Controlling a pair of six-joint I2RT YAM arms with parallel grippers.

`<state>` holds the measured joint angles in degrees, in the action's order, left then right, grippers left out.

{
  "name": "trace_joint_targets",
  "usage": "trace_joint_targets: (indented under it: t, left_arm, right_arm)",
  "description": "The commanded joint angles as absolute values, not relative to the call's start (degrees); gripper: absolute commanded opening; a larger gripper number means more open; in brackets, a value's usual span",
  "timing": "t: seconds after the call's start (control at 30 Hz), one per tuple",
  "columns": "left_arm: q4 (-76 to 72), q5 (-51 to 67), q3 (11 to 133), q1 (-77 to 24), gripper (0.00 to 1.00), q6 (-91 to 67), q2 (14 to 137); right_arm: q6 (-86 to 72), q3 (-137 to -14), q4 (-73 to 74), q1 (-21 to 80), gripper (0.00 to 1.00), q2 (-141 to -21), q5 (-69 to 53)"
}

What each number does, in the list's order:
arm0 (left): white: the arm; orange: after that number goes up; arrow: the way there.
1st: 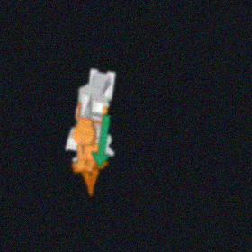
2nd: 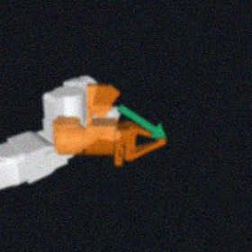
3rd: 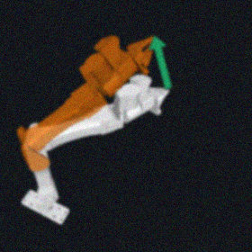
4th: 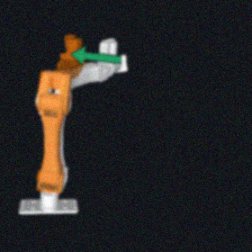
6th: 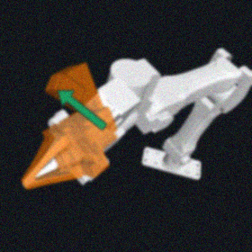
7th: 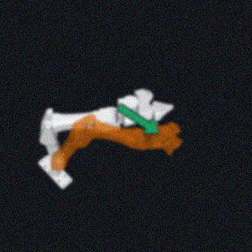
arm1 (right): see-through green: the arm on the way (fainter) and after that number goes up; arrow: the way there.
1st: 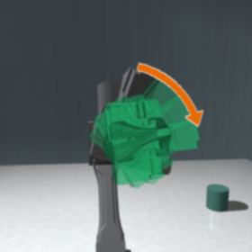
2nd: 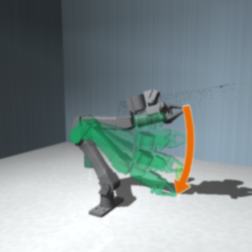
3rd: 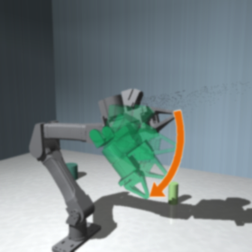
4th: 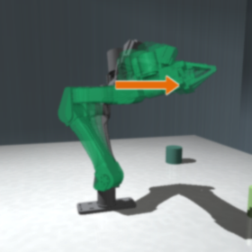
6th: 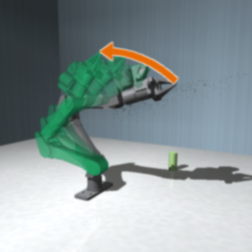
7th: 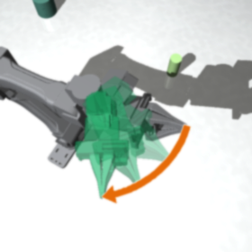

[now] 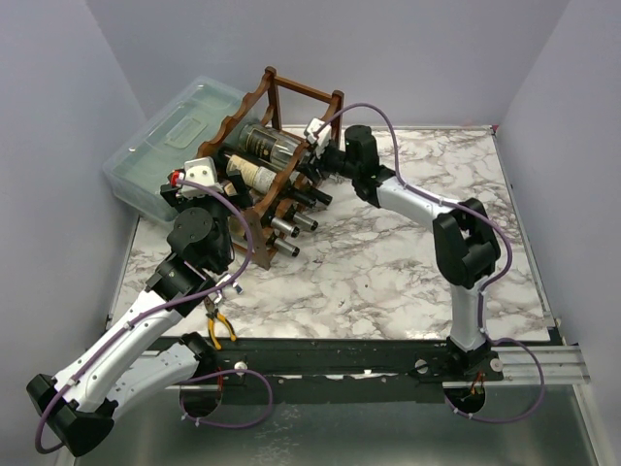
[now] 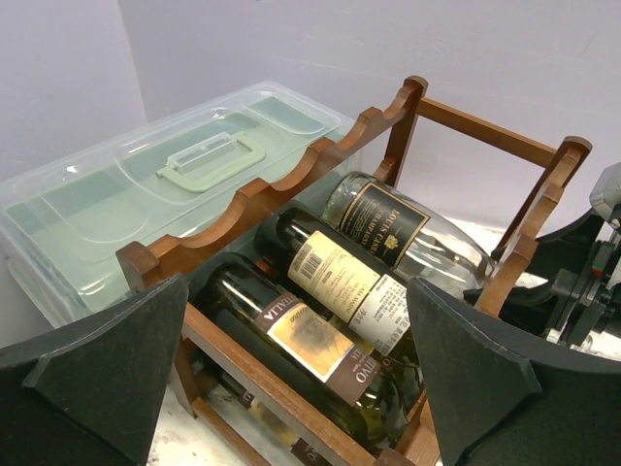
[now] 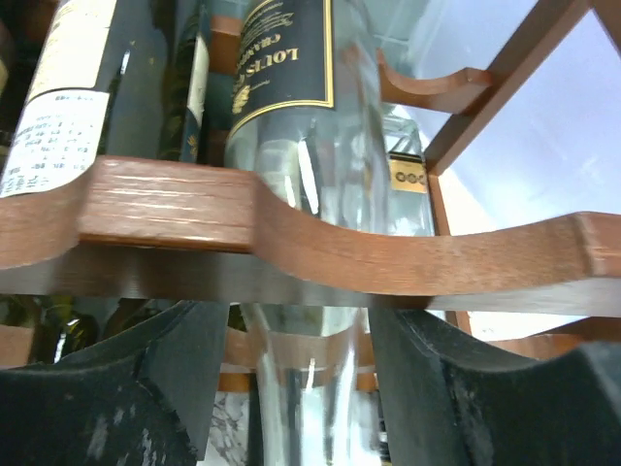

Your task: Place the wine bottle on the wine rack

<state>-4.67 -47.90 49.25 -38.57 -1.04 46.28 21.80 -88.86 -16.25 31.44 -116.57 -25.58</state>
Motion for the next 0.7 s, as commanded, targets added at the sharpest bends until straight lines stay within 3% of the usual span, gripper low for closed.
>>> trace_joint_targets:
  t: [0.0, 0.4, 0.67]
  left_arm:
    - [-5.6, -48.5, 48.6, -38.1, 0.95, -1.1, 45.7]
    - [-5.6, -47.5, 48.5, -38.1, 0.95, -1.5, 46.0]
    - [-5.5, -47.0, 48.5, -38.2, 0.94, -1.8, 46.1]
  right_arm:
    - [22.2, -87.8, -22.3, 32.5, 0.62, -114.9, -25.5]
    - [24.1, -78.0, -18.7, 32.3, 0.71, -107.3, -22.2]
    - [30.8, -78.3, -9.7, 31.9, 0.63, -105.9, -19.0]
